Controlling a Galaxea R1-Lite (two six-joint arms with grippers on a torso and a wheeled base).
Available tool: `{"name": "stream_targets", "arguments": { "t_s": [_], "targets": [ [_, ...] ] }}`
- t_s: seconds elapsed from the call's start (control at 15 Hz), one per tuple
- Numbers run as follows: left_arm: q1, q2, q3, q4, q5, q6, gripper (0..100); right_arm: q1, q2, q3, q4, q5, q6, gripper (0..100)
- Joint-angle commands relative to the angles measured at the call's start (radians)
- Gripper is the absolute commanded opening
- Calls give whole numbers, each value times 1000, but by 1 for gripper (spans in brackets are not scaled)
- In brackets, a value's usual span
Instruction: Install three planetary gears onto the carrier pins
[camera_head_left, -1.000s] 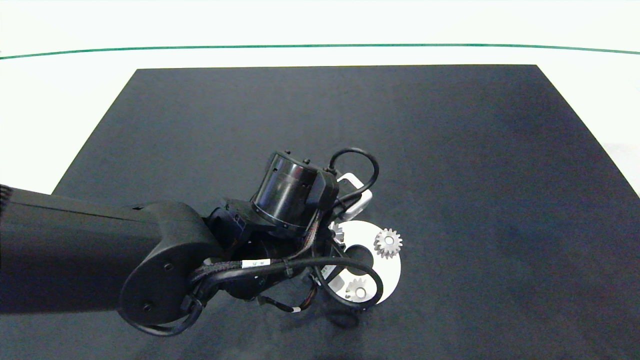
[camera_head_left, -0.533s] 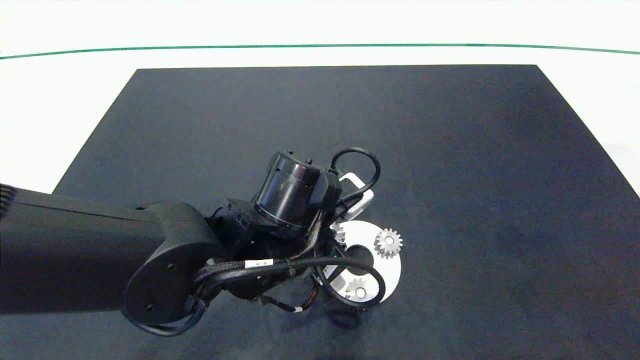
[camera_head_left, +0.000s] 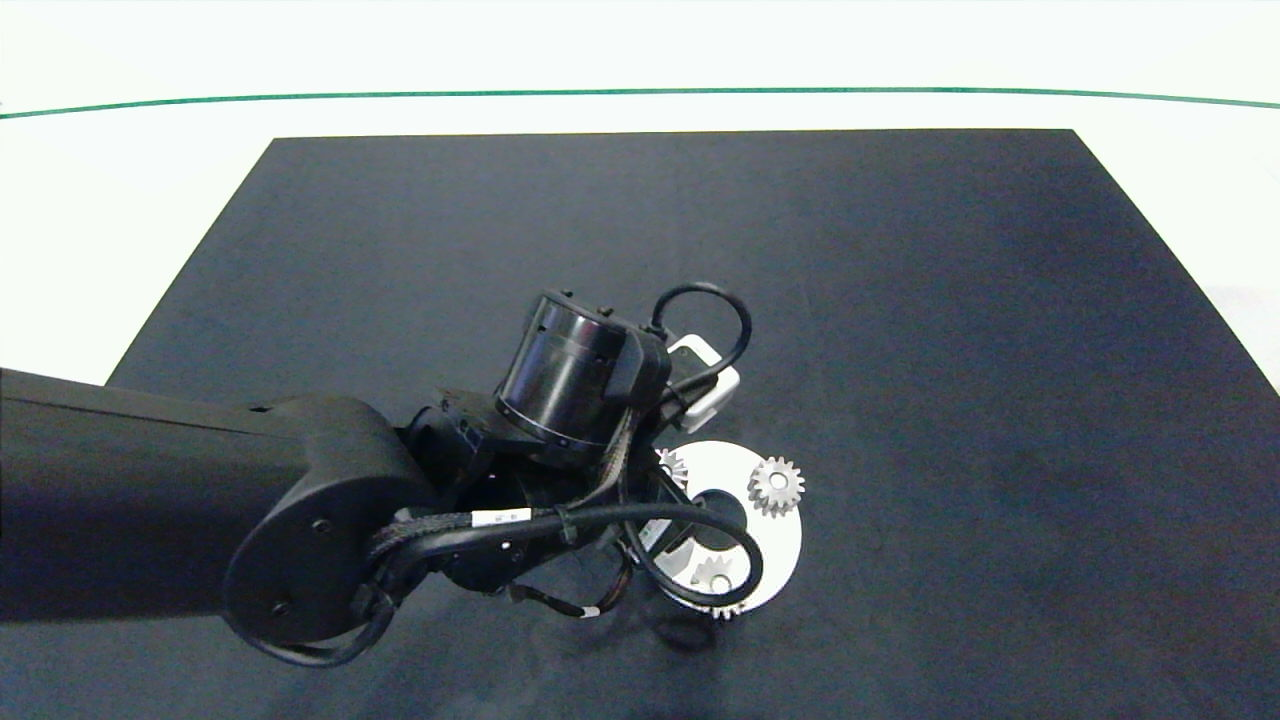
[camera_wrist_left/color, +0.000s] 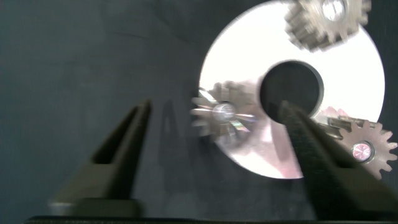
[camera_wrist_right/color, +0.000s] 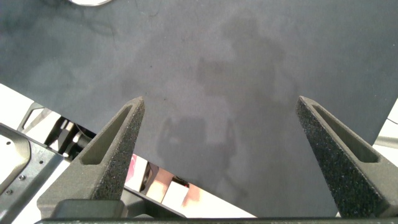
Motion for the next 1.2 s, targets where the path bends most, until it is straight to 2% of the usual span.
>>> {"name": "stream_targets", "arguments": {
  "t_s": [0.07, 0.2, 0.27, 0.47, 0.6, 0.67, 0.8, 0.87, 1.07, 1.2],
  "targets": [
    [236, -264, -21, 116, 3, -7, 100, -27, 27, -21, -3, -23, 32, 100],
    [446, -427, 5, 242, 5, -24, 100, -87, 52, -15, -43, -74, 32, 100],
    [521, -536, 57, 265, 5, -29, 100, -123, 57, -11, -62, -88, 32, 100],
    [682, -803, 208, 266, 5, -26, 100, -265, 3, -7, -54, -95, 15, 100],
    [705, -968, 263, 285, 6, -26, 100, -379, -94, 6, -20, -95, -65, 100],
    [719, -1053, 283, 311, 8, -27, 100, -436, -149, 16, 0, -95, -75, 100],
    [789, -1211, 309, 393, 11, -29, 100, -508, -269, 28, 53, -91, -88, 100],
    [820, -1297, 333, 412, 9, -29, 100, -509, -341, 45, 64, -89, -89, 100],
    [825, -1537, 433, 430, 8, -27, 100, -512, -528, 109, 69, -88, -89, 100],
    [822, -1656, 494, 470, 1, -33, 100, -563, -623, 164, 66, -72, -88, 100]
  ]
}}
